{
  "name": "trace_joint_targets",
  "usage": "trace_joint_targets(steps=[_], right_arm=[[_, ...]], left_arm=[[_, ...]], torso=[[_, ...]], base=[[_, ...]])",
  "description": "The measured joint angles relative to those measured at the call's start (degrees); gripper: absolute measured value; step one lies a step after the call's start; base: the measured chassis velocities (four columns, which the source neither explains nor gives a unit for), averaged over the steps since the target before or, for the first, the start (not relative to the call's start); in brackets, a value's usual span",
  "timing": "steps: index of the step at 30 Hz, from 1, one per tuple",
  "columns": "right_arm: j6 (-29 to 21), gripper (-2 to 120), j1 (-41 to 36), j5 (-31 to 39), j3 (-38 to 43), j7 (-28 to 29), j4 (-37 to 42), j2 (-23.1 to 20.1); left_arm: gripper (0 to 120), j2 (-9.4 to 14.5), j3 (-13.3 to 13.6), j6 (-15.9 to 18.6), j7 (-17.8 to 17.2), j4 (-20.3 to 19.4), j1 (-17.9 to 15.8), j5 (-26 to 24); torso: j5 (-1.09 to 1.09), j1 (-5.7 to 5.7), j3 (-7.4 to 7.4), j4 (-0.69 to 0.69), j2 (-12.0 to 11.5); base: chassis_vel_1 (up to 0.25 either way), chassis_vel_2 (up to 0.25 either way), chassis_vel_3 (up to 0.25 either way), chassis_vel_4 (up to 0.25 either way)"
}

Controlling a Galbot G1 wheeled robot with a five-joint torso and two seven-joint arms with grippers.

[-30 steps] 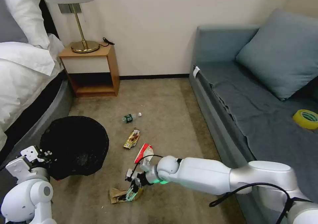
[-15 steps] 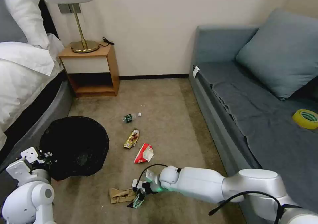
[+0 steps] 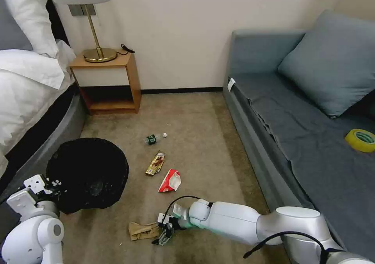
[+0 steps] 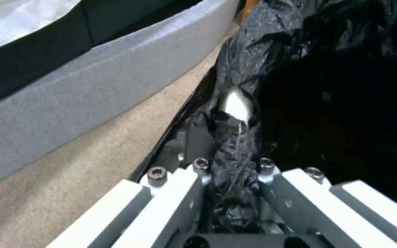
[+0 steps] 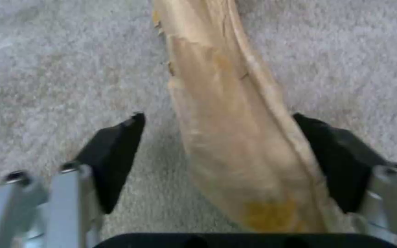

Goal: Pick up the trash bin, then pick up the garbage on the floor and place it into the trash bin.

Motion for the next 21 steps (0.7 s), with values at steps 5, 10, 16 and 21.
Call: trace_joint_targets(steps=[5,10,16,21], right_arm=[[0.36,58,-0.14,0.05,0.26,0.11,0.18,-0.11],[0.77,45,-0.32,-0.09,0.59,0.27,0.25,-0.27],[1.74,22,-0.40,-0.33,0.83,0.64,0.57,-0.81],[1.86,4,-0.29,0.01,1.17,1.21,2.44,-2.00]], left_arm=[[2,-0.01,0.07,-0.12,0.09,0.16,-0.04,0.17],[2,-0.05,0.13,-0.24,0.20,0.16,0.00,0.34],[2,-0.22,0.24,-0.26,0.22,0.12,0.10,0.51],[2,-0.22,0.24,-0.27,0.23,0.10,0.08,0.54]], torso=[[0.00,0.00,0.00,0.00,0.00],[0.00,0.00,0.00,0.00,0.00],[0.00,0.00,0.00,0.00,0.00],[0.00,0.00,0.00,0.00,0.00]], base=[[0.000,0.000,0.000,0.000],[0.000,0.000,0.000,0.000],[0.000,0.000,0.000,0.000],[0.000,0.000,0.000,0.000]])
